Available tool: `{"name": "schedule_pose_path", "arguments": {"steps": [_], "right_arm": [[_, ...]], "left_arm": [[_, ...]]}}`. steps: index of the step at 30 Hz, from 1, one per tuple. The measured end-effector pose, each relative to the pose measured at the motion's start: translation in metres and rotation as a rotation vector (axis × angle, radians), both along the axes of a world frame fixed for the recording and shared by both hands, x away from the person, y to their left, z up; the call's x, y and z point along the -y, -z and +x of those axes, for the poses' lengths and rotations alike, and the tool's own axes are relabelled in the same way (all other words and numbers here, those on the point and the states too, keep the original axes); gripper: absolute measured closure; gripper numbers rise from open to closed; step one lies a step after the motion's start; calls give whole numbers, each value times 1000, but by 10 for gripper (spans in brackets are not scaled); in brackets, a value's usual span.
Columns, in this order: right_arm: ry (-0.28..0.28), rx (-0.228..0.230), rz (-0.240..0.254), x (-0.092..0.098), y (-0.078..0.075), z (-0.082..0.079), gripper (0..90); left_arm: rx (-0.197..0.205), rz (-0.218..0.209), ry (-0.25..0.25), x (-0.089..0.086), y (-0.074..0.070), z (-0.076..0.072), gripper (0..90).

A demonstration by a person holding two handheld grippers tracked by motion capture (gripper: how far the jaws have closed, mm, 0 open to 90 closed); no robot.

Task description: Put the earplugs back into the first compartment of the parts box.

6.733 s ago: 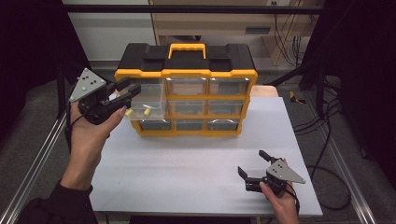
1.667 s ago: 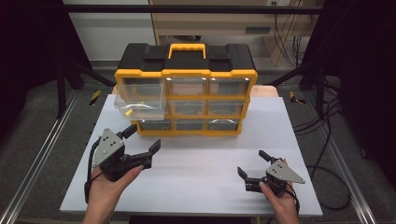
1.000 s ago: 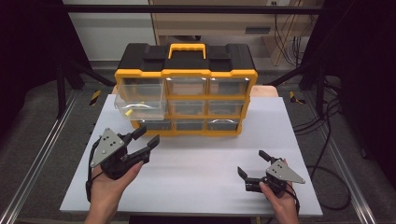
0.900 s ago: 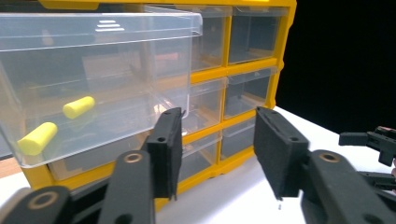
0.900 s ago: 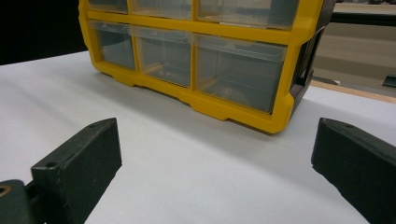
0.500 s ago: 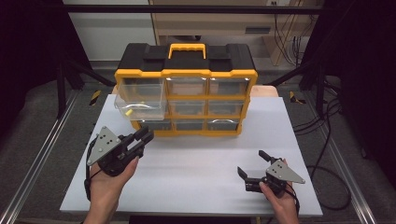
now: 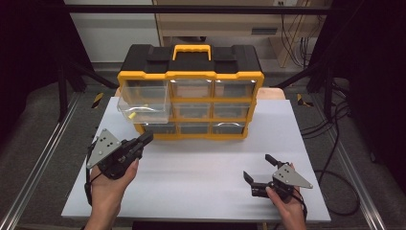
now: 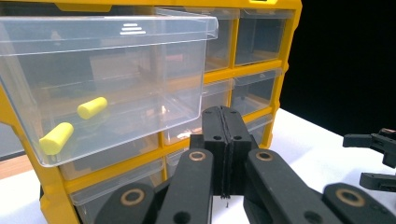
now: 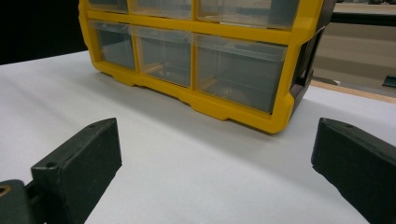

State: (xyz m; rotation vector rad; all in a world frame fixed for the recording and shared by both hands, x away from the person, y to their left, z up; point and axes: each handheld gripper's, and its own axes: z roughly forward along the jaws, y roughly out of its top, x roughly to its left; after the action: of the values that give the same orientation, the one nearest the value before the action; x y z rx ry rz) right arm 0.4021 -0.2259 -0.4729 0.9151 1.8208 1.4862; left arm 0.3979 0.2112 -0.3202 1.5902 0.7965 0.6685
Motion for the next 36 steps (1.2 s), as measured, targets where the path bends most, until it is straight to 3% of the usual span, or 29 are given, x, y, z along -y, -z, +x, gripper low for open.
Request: {"name": "schedule_pose_path", "arguments": {"steps": [11, 22, 36], "right_arm": [[2, -1, 2, 0, 0, 0, 19], [1, -2, 2, 0, 0, 0, 19], [2, -3, 0, 0, 0, 0, 19]], "left_arm": [[-23, -10, -17, -3, 0, 4, 900], [-36, 5, -29, -5, -1, 9, 900], [-34, 14, -41, -6, -4, 14, 900]]}}
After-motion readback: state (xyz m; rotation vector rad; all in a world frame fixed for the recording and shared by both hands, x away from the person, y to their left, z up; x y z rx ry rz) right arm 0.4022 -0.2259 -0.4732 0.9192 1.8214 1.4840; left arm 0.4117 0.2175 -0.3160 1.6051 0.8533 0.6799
